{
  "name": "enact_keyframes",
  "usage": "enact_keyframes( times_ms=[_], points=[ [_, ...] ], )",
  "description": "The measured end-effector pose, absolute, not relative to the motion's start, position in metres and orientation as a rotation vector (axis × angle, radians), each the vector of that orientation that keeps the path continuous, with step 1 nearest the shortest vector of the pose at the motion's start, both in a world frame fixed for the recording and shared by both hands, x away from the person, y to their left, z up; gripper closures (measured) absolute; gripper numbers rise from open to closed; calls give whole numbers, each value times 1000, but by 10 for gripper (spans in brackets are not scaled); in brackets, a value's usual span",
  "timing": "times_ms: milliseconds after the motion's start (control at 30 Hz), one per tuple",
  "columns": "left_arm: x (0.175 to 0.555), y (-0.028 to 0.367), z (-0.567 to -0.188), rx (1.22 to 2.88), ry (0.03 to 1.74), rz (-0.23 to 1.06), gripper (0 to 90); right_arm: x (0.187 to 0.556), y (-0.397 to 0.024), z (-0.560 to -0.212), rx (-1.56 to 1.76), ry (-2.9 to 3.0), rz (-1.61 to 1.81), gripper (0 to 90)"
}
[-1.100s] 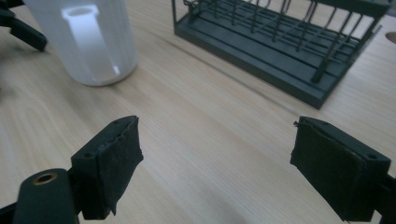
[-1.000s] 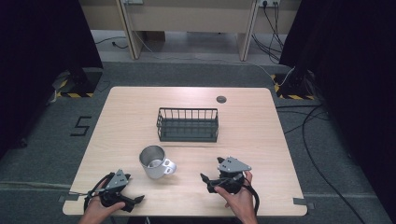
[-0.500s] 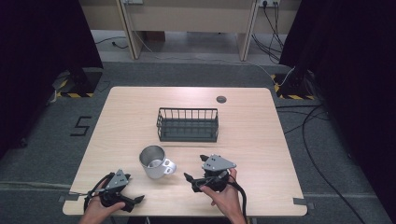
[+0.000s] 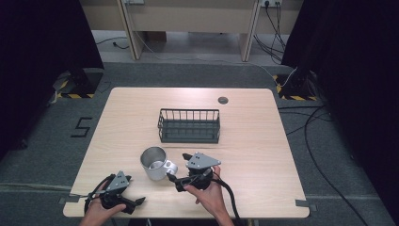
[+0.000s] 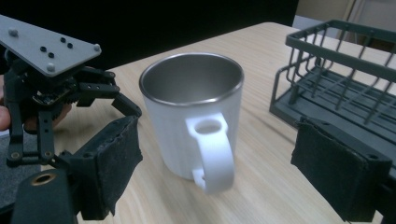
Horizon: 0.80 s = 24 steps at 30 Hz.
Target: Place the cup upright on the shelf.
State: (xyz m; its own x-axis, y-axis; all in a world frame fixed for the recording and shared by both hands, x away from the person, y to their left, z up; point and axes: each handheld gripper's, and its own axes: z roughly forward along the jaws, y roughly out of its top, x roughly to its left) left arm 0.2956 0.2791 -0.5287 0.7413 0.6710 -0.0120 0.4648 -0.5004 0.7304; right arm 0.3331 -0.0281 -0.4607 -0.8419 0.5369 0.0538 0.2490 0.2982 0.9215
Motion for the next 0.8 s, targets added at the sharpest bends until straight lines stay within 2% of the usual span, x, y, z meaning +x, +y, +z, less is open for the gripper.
enact_keyframes(
  times_ms=[800],
  points=[
    [295, 280, -529, 2190, 849, 353, 0, 354, 24, -462, 727, 2306, 1541, 150]
  ],
)
